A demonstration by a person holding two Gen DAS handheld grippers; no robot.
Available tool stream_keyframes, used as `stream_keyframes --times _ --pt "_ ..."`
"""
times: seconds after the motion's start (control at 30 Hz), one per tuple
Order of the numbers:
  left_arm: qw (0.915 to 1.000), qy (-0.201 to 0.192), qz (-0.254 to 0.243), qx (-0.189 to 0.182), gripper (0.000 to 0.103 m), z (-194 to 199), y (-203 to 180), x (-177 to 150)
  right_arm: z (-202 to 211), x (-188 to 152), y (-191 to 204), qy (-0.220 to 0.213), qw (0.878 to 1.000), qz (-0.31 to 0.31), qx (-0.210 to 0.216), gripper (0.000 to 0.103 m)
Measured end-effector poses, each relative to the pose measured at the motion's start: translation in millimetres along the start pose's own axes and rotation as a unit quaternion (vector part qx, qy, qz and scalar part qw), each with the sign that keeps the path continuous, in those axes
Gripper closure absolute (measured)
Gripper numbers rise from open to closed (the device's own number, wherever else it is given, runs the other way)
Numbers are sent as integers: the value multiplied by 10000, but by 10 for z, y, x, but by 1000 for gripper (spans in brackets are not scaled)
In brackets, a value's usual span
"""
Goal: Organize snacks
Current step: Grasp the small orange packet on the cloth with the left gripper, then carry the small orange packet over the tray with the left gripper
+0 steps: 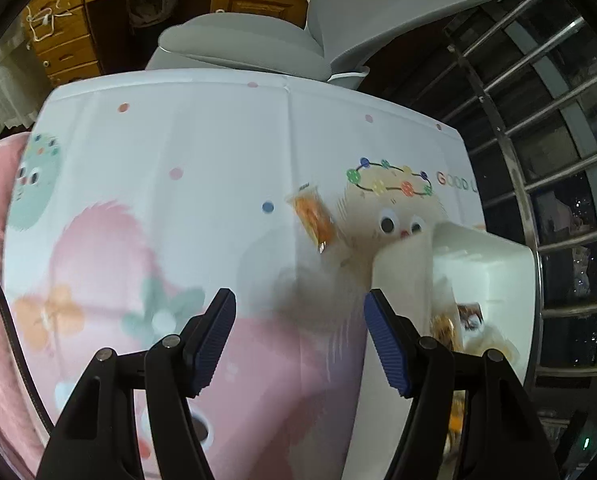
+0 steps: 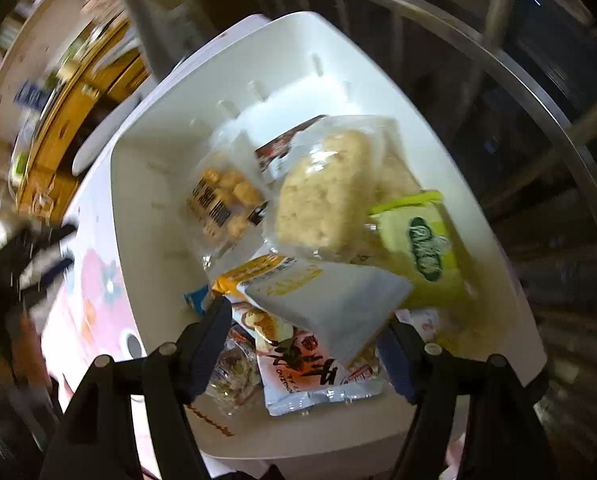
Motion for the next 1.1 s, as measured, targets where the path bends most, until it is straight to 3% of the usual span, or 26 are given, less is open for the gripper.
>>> stream_keyframes --times 0.27,0.5,0.8,0.93,0.97,1.1 --pt "9997 127 188 -134 39 -443 -34 242 -104 -26 154 -1 9961 877 -92 30" --pt "9992 184 326 -142 42 -680 -119 396 -131 -45 212 103 9933 1144 -154 29" --pt "9988 321 332 160 59 -892 -126 456 -97 26 172 215 9927 1157 -280 29" --pt "9988 338 183 319 73 -936 -157 440 -83 64 151 191 9930 1121 -315 29" --pt "9988 308 139 353 83 -937 -160 439 -89 70 147 191 9932 1105 -319 29" --pt "9990 304 109 320 83 -932 -133 429 -128 46 176 239 9931 1104 -328 29"
Point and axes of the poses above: each gripper's, at about its wrist camera, not at the fingertips, and z roughly against the way its jaws point, y to its left, x to its top, the point moved 9 cm from there along -z, roughly the way its jaws point, and after that the axes turned 5 degrees about z, right-handed, at the moved point
